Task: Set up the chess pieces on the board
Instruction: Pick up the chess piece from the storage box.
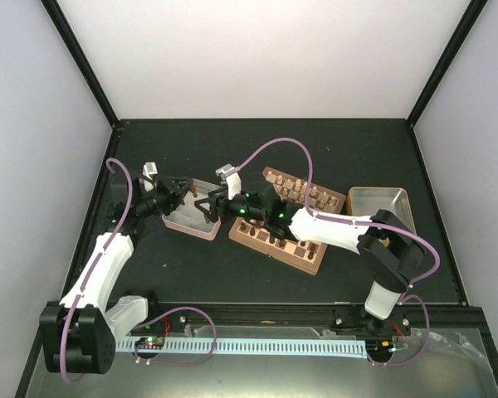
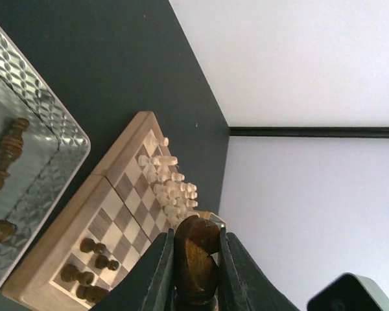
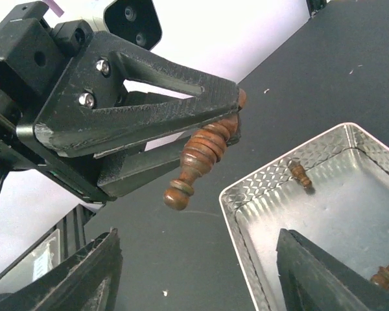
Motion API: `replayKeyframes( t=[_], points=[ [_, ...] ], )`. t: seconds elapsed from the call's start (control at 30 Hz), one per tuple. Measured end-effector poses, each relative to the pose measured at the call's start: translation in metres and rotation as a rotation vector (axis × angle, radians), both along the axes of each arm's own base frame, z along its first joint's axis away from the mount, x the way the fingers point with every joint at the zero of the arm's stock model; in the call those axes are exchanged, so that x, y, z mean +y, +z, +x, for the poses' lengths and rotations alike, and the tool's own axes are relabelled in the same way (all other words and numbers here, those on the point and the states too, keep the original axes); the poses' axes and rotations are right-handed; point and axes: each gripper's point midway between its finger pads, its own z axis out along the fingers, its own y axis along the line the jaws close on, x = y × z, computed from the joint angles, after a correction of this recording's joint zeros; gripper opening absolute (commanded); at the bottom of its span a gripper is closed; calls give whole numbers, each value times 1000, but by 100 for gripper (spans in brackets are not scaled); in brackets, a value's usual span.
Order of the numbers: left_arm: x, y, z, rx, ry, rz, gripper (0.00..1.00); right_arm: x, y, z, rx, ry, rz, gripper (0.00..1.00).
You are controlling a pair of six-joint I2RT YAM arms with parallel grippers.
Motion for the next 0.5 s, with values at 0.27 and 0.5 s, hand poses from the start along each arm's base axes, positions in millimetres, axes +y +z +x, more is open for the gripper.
replayKeyframes(
  t=[0.27,0.5],
  points=[
    [-5,-4,-10,54,26,-121,9,8,11,5,33,-36,36,53],
    [-6,4,-11,48,40,-170,9,10,14,10,57,-77,48,45]
  ],
)
